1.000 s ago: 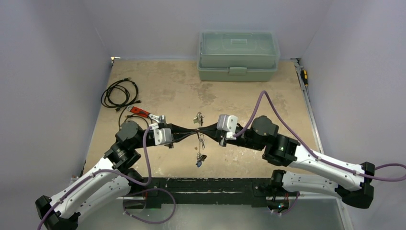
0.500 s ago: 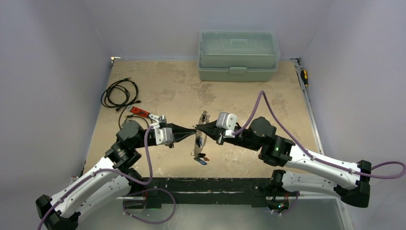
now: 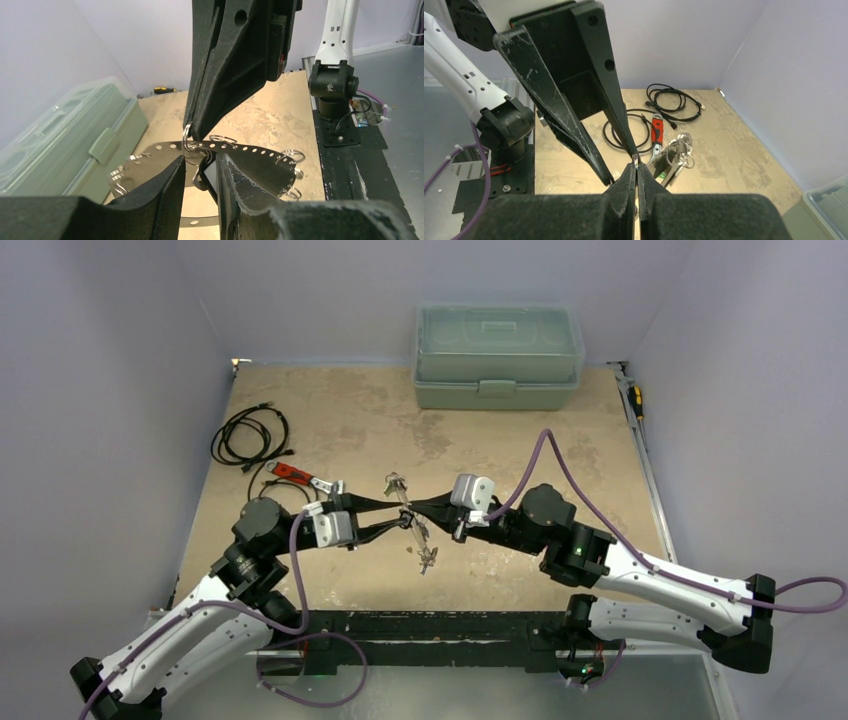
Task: Put the keys on the keyring
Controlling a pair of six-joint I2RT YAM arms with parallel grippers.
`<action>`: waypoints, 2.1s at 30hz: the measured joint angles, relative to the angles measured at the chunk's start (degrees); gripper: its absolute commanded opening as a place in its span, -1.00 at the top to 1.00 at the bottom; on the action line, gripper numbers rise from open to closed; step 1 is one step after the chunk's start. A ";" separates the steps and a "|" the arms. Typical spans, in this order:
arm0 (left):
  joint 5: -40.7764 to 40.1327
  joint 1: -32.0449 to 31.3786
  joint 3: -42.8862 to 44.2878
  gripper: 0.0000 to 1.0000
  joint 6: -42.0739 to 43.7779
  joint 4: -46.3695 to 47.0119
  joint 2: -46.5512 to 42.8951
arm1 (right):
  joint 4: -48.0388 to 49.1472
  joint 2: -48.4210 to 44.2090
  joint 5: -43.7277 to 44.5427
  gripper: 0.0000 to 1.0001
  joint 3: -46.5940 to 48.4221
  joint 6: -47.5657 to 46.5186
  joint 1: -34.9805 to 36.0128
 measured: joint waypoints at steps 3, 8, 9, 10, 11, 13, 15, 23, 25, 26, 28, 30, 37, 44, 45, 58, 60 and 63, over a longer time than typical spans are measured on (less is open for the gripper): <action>-0.98 0.00 0.00 0.38 -0.02 0.04 -1.33 | -0.42 0.00 0.00 1.00 0.00 0.00 0.00; -1.92 -0.02 0.00 0.36 -0.11 0.90 -3.04 | -0.81 -0.02 0.02 1.00 0.00 0.04 0.00; -1.99 0.00 0.00 0.37 -0.15 1.03 -3.10 | -0.81 -0.07 0.02 1.00 0.00 0.07 0.00; -2.03 -0.02 0.00 0.39 -0.26 1.11 -3.10 | -0.81 -0.13 0.02 1.00 0.00 0.11 0.00; -2.08 -0.02 0.00 0.41 -0.37 1.25 -3.08 | -0.81 -0.20 0.02 1.00 0.00 0.15 0.00; -2.05 -0.02 0.00 0.42 -0.55 1.40 -3.06 | -0.81 -0.35 0.00 1.00 0.00 0.20 0.00; -2.01 -0.02 0.00 0.43 -0.61 1.75 -2.95 | -0.81 -0.50 -0.02 1.00 0.00 0.22 0.00; -0.35 -0.02 0.00 0.43 -2.08 2.62 -1.05 | -0.79 -0.72 -0.35 1.00 0.00 0.50 0.00; 0.11 -0.02 0.00 0.43 -2.38 2.93 -0.57 | -0.79 -0.72 -0.52 1.00 0.00 0.63 0.00; 0.33 -0.02 0.00 0.43 -2.58 3.06 -0.37 | -0.79 -0.72 -0.61 1.00 0.00 0.66 0.00; 0.92 -0.02 0.00 0.43 -3.02 3.30 -0.11 | -0.76 -0.72 -0.90 1.00 0.00 0.68 0.00; 1.36 -0.02 0.00 0.43 -3.15 3.45 0.11 | -0.76 -0.72 -1.55 1.00 0.00 0.72 0.00; 2.71 -0.02 0.00 0.49 -3.58 3.78 0.70 | -0.79 -0.72 -3.34 1.00 0.00 1.09 0.00; 3.65 -0.02 0.00 0.74 -3.74 4.22 0.96 | -0.87 -0.72 -5.07 1.00 0.00 1.33 -0.02; 3.74 -0.02 0.00 0.75 -3.74 4.35 1.01 | -0.87 -0.72 -5.27 1.00 -0.02 1.36 -0.02; 4.70 -0.24 0.00 1.00 -4.55 4.79 1.01 | -0.90 -1.16 -6.75 1.00 -0.02 1.42 -0.37; 4.83 -0.24 0.00 1.00 -4.55 4.81 1.01 | -0.90 -1.31 -7.06 1.00 -0.13 1.42 -0.37; 5.05 -0.24 0.00 1.00 -4.52 4.79 0.98 | -0.98 -1.38 -7.28 1.00 -0.15 1.38 -0.37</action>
